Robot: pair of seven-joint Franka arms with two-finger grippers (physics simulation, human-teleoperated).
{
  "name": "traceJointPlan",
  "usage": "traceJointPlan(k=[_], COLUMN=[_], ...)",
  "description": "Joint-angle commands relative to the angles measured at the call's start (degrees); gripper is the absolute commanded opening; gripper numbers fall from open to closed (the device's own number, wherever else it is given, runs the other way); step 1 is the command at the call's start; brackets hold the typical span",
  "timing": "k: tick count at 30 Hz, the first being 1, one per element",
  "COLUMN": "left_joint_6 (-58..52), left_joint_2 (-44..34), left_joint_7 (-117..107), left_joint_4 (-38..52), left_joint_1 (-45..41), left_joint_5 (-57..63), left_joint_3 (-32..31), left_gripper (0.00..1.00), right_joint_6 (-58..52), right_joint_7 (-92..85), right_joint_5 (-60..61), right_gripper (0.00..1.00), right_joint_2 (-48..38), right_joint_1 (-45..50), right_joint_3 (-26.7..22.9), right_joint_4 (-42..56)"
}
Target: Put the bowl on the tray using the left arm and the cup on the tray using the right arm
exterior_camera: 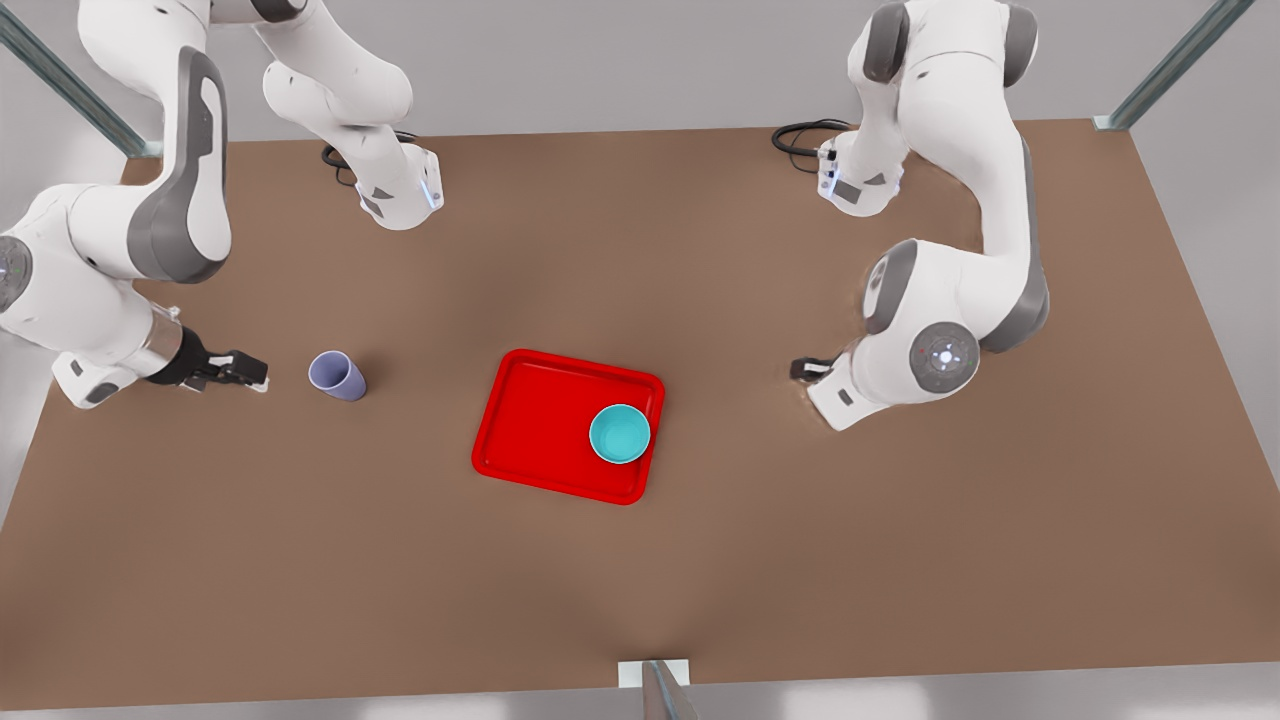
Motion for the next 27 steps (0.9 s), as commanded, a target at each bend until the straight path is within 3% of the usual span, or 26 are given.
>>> traceJointPlan(k=[1, 3, 4, 5, 12, 17, 27], left_joint_6=[-0.89, -3.09, -3.01, -2.48, -3.01, -3.01, -3.09], left_joint_2=[-1.02, -5.77, -7.27, -8.32, -7.53, -7.62, -7.53], left_joint_7=[0.63, 0.72, 0.10, 0.10, -0.07, 0.10, 0.10], left_joint_4=[0.00, -1.75, -2.20, -3.07, -2.46, -2.55, -2.72], left_joint_1=[-0.17, 2.28, 7.28, 8.27, 8.53, 8.62, 8.53], left_joint_5=[9.30, 9.94, 10.64, 12.23, 11.70, 11.61, 11.53], left_joint_3=[0.01, -1.56, -7.79, -9.13, -9.13, -9.22, -9.22], left_gripper=[1.00, 1.00, 1.00, 1.00, 1.00, 1.00, 1.00], right_joint_6=[1.83, 6.67, 9.14, 8.62, 3.07, 6.68, 15.56], right_joint_7=[-0.09, -0.26, -0.88, -3.69, -5.10, -5.19, -4.84], right_joint_5=[-0.01, -0.36, -0.36, -0.44, -0.44, -1.68, -1.41], right_gripper=[1.00, 1.00, 1.00, 1.00, 1.00, 1.00, 1.00], right_joint_2=[-0.97, -2.38, -2.56, -0.10, -0.10, 3.77, 4.91], right_joint_1=[-0.24, -0.06, 0.03, -0.24, -0.15, -0.15, -0.50], right_joint_3=[-0.03, -0.03, -0.12, -0.47, -1.78, -5.13, -4.60], right_joint_4=[-2.29, -8.71, -11.36, -11.54, -18.31, -18.39, -25.07])
